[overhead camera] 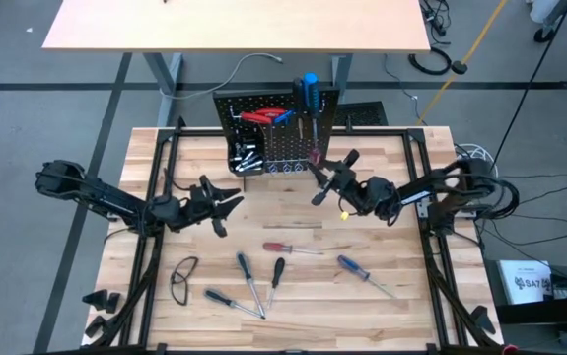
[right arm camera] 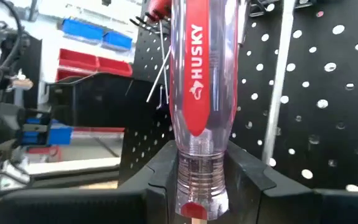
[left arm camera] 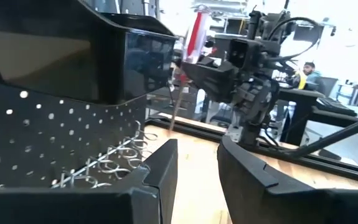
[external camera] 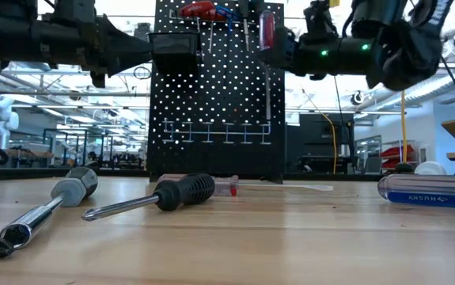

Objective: Hang tools onto peg board
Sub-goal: Hang the red screwdriver on the pegboard

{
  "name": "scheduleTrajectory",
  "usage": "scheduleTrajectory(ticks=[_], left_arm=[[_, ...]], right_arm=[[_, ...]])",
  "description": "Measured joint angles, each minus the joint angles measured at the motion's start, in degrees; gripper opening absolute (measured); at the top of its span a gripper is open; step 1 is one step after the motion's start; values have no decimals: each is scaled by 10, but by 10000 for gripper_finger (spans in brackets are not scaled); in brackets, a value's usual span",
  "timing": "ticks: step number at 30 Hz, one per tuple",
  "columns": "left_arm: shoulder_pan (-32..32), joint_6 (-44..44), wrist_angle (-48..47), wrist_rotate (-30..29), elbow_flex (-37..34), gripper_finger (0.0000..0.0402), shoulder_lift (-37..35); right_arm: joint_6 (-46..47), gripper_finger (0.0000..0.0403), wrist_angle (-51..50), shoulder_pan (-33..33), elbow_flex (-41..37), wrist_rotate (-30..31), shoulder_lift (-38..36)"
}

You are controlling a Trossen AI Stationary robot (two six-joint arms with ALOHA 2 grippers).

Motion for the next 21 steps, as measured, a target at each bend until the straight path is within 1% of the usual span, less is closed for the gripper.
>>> scheduleTrajectory(ticks=[2, 5, 10, 13, 17, 21], left_arm=[[0, 0, -1, 2, 0, 116, 0], [0, 0, -5, 2, 0, 116, 0], [0, -2, -11, 3, 0, 116, 0], [0, -2, -15, 4, 0, 116, 0], [0, -1, -16, 4, 0, 116, 0], [0, -1, -18, 4, 0, 116, 0]], right_arm=[[-13, 82, 29, 0, 18, 3, 29], [-53, 82, 34, 3, 42, 9, 55], [-102, 82, 35, 9, 63, 41, 64], [-105, 82, 33, 8, 63, 67, 64], [-89, 82, 8, 7, 63, 69, 64], [-91, 82, 6, 7, 63, 76, 64]])
